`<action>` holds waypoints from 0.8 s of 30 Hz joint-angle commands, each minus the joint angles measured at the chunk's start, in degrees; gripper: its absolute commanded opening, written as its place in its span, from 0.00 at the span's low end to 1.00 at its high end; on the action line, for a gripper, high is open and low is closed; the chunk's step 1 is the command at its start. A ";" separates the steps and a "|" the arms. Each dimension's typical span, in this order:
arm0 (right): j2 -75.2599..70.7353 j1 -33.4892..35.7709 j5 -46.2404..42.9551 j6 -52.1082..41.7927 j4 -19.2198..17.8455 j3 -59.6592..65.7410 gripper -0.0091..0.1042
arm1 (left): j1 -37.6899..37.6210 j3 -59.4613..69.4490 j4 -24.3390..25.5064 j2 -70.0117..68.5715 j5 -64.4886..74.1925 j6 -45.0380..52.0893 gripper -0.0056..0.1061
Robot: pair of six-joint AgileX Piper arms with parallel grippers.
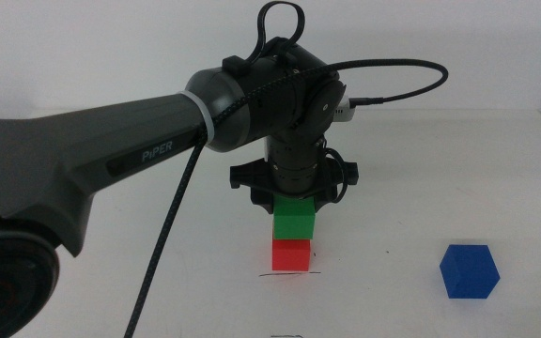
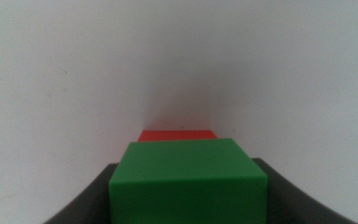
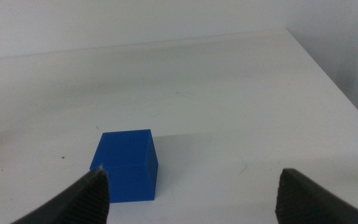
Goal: Stack red cubes first, then green, then blue cubes in a specific spot.
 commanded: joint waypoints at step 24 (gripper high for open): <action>-0.82 -0.33 -4.30 -0.61 -0.76 -0.56 0.71 | -0.09 -1.43 -2.10 -1.13 0.76 1.03 0.04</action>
